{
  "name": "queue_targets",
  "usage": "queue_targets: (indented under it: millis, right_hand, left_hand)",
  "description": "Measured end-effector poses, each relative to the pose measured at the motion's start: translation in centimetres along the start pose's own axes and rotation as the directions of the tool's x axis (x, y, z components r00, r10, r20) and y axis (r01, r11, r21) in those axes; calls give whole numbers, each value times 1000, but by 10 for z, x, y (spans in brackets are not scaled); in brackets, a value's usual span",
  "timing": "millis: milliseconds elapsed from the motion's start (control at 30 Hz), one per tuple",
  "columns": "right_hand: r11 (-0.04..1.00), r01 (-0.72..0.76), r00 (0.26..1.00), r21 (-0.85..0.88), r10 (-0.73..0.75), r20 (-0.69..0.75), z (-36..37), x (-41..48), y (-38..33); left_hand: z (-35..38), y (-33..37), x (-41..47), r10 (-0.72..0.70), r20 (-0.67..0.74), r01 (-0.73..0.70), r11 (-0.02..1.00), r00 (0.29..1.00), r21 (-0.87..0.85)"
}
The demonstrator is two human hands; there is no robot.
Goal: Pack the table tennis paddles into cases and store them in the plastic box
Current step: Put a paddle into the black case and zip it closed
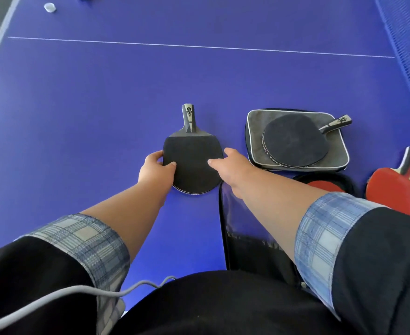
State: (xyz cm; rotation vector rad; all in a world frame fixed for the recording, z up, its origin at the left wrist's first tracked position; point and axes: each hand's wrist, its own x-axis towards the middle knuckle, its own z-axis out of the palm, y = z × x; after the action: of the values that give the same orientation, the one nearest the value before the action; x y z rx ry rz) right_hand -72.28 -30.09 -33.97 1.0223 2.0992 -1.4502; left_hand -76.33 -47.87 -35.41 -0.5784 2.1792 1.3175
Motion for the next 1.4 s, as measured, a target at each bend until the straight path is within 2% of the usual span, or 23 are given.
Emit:
queue_targets:
  millis: [67,267,367,467,567,667,733,767,800,833,867,900,933,967,1000,1067,1167,1267,1333,1400]
  right_hand:
    - [997,37,999,69,-38,3,-1,0,-2]
    - [957,176,984,229,-173,-36,-14,-10,-8]
    - [926,157,983,344,-113,-144,-30,-22,6]
    - [883,151,979,444,-72,-190,-54,-37,31]
    - [857,130,965,499,7,-264,-87,-51,58]
    - [869,122,912,479,93,-400,-126,-63,85]
    - [926,154,834,346,66,-548,-152,-74,105]
    - [961,200,767,189,-33,-641,-165,-82,117]
    - [969,246,697,-32,-200,-689,-178,-89,128]
    - [917,276,653,-288,-399,-644,-191,-96,139]
    - [805,284,660,-521,-558,-503,-202,-102,149]
    - [691,276,718,-668,-611,-334,-210,-107,158]
    - [630,259,800,-732,-564,-202,-216,-112,166]
    - [643,241,873,-727,-470,-127,-219,-115,176]
    - [711,230,920,-665,-382,-91,-220,-118,185]
    - [867,201,959,-456,-269,-89,-226,-121,202]
    - [961,169,971,-220,-201,-132,-238,-121,223]
    - [996,84,972,41,-72,-225,-247,-119,236]
    - [986,36,959,164,12,-283,-247,-116,238]
    - [983,2,961,184,50,-274,-242,-110,239]
  left_hand:
    - [-5,12,-1,-20,1,20,992,1000,-127]
    - [-5,46,-8,68,16,-60,956,998,-288]
    - [10,51,-22,117,87,-90,961,989,-263]
    - [33,47,-40,168,192,-126,969,967,-213]
    - [58,43,-61,200,318,-177,979,927,-100]
    - [84,41,-80,217,441,-242,970,871,1]
    - [102,42,-92,217,522,-289,955,825,59]
    - [111,43,-99,213,561,-315,945,800,91]
    - [120,44,-107,210,598,-348,929,774,125]
    - [130,46,-115,207,627,-390,906,751,168]
    - [139,48,-123,205,649,-434,875,733,214]
    - [148,50,-130,198,671,-470,847,715,250]
    - [157,51,-138,184,699,-489,831,691,264]
    - [166,52,-145,161,732,-494,829,662,264]
    - [175,52,-150,136,761,-494,829,635,264]
    - [194,53,-161,104,780,-483,833,617,271]
    - [220,52,-170,186,684,-430,880,705,204]
    - [235,49,-172,281,451,-411,885,847,219]
    - [239,42,-172,259,402,-379,890,878,255]
    - [241,31,-171,229,396,-356,890,889,284]
